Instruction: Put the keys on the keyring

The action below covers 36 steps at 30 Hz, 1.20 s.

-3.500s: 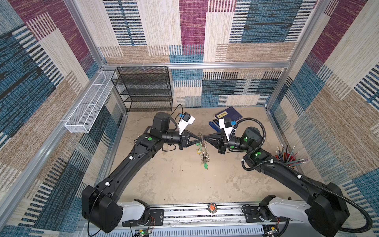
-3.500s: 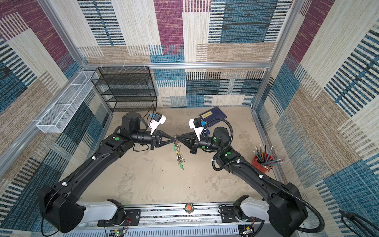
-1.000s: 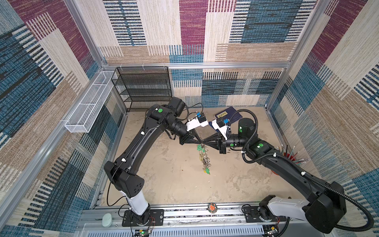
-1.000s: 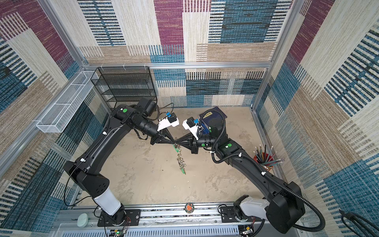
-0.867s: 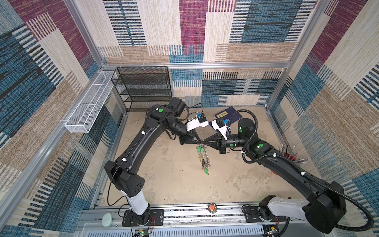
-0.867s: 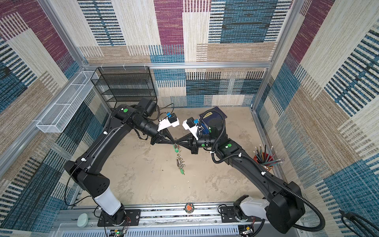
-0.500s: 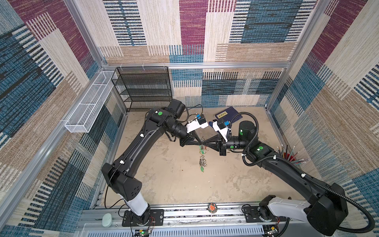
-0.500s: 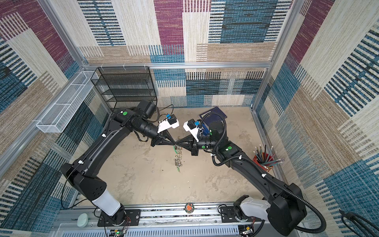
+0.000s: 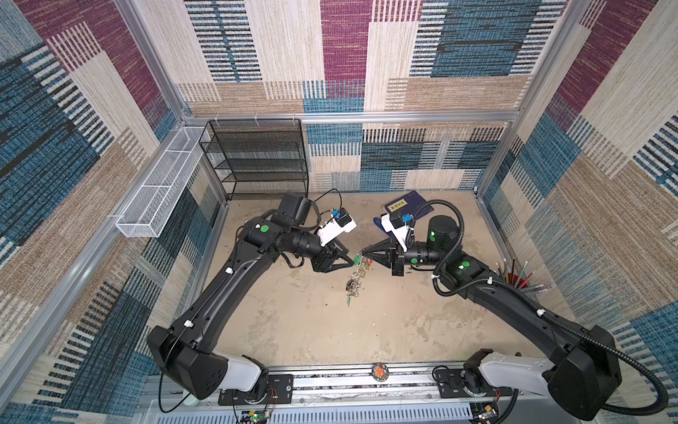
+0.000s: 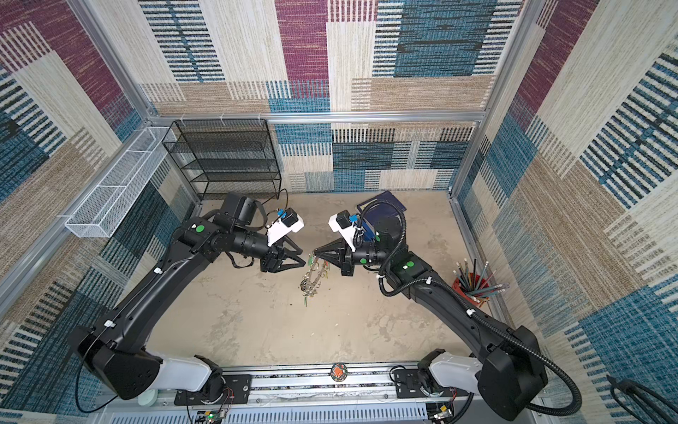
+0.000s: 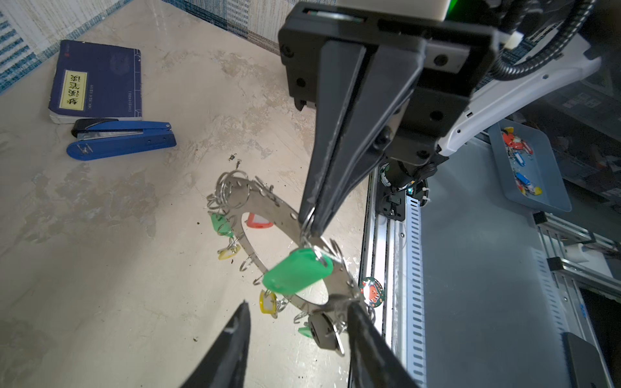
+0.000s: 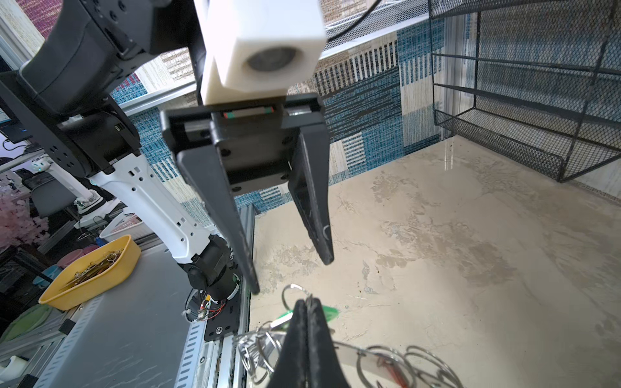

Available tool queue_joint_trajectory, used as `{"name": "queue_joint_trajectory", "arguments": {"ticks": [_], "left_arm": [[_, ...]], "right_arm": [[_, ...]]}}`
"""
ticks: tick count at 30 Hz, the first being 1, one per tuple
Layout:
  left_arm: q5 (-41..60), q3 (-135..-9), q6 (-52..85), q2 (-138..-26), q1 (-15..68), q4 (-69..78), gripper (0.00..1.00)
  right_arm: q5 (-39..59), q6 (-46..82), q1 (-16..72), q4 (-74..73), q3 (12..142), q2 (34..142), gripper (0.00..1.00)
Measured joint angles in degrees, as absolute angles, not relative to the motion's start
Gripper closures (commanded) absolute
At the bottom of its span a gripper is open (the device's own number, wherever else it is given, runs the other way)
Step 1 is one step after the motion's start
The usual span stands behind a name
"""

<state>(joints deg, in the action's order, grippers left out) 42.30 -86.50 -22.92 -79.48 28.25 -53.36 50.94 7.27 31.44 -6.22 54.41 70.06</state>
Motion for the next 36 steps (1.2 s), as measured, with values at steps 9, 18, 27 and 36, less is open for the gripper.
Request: {"name": "queue_joint_trajectory", "arguments": {"ticks": [9,18,27,36], "left_arm": [[43.6,-84.0,-14.8,-77.5,28.4,-44.3,0.55],[45.6,-84.9,-11.7,-80.6,30.2,-43.1,0.64],[43.7,-86.6,-10.1,-81.9,30.5,-45.7,0.75],[41.3,-86.6,-9.1,-81.3,30.5,-47.6,0.79]], "right_arm": [[51.0,7.5,31.5,-6.6,54.5,70.6,1.0],[51.0,7.5,31.5,-6.6,54.7,70.6,1.0],[50.5,7.5,31.4,-6.5,54.6,70.5,1.0],[50.3,7.5,31.4,-6.6,54.2,70.4,1.0]]}}
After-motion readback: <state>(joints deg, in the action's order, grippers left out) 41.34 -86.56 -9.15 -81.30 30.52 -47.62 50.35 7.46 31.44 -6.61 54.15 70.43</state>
